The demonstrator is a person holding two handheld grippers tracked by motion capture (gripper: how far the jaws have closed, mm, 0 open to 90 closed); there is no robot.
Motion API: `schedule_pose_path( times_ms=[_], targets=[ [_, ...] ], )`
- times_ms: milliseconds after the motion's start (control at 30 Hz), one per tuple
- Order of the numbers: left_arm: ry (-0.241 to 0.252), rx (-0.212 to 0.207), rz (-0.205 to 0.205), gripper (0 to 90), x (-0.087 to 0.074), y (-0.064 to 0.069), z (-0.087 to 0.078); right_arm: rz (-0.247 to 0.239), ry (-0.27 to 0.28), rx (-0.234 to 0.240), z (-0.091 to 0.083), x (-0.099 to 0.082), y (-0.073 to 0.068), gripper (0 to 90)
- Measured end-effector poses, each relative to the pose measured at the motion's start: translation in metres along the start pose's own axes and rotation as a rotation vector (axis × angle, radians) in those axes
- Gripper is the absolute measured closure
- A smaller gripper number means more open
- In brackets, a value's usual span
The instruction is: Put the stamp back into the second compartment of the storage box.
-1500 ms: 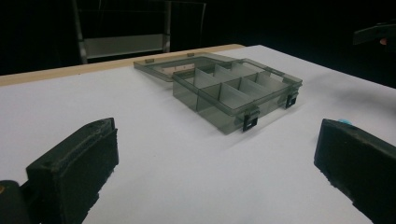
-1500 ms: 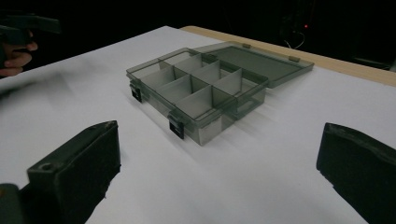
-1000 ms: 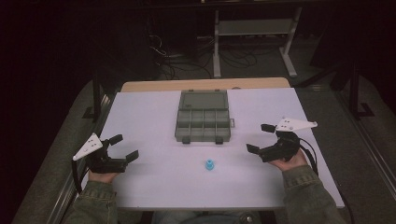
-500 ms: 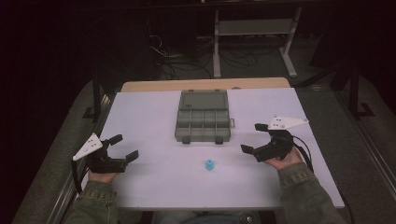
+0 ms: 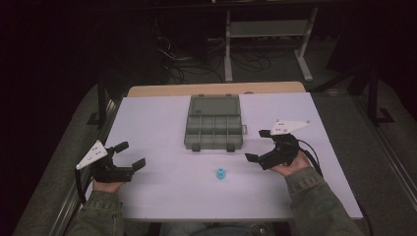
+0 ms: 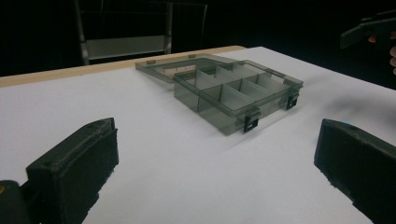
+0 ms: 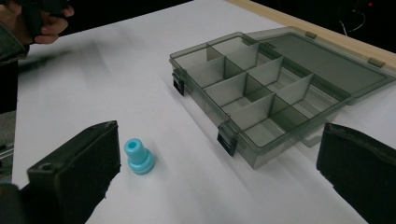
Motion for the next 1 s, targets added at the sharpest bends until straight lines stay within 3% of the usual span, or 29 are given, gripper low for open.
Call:
schedule_pose_path(
  times_ms=[1000],
  targets=[
    [0.002, -0.002, 0.005, 0.0, 0.0, 0.0, -0.002, -0.072, -0.146, 0.082, 0.051, 0.012, -0.024, 0.0]
  ],
)
Point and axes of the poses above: each handheld gripper's, and its own axes: z roughly forward along the jaws, x roughly out of its top, y roughly to its right, the point moved 5 cm from there along z, roughly forward along the jaws, and after that the axes turned 13 degrees about -y, right-handed, at the moved point
